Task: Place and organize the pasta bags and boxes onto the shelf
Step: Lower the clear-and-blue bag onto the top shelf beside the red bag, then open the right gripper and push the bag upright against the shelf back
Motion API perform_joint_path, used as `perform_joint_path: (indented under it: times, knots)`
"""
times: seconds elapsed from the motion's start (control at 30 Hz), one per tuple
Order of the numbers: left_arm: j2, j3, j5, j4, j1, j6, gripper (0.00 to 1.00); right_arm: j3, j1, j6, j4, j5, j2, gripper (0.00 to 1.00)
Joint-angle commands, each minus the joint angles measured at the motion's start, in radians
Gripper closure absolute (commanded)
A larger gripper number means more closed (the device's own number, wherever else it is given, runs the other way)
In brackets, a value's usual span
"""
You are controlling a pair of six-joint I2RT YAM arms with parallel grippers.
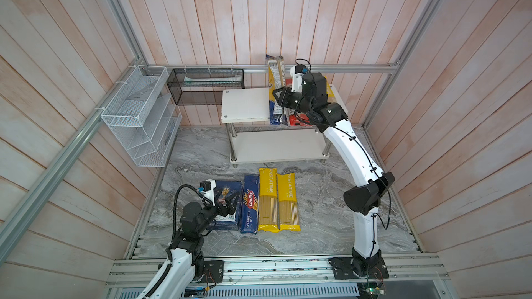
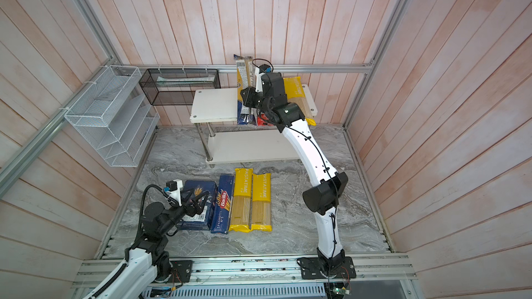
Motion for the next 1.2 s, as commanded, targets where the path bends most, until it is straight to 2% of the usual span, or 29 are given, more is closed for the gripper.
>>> perform_joint_path:
  times: [0.0, 0.27, 0.7, 0.83, 0.93, 1.17]
  knots:
    - [-0.002, 0.001, -0.011, 0.004, -0.002, -0.004, 0.00, 0.027, -0.014, -0.004, 0.130, 0.019, 0.016, 0.81]
    - [-0.001, 0.002, -0.012, 0.007, -0.001, -0.004, 0.00, -0.036, -0.013, 0.019, 0.169, 0.028, -0.018, 0.68]
    - [-0.003, 0.002, -0.011, 0.005, -0.002, -0.003, 0.00, -0.087, -0.003, 0.017, 0.204, 0.050, -0.076, 0.57]
    - [-0.004, 0.002, -0.011, 0.004, -0.002, -0.005, 0.00, -0.077, 0.005, -0.008, 0.170, 0.063, -0.093, 0.51]
    - [-0.006, 0.001, -0.009, 0.004, -0.002, -0.004, 0.00, -0.080, 0.012, -0.033, 0.144, 0.061, -0.120, 0.51]
    - [-0.008, 0.002, -0.006, 0.004, -0.001, -0.004, 0.00, -0.129, 0.101, -0.183, 0.014, 0.070, -0.224, 0.51]
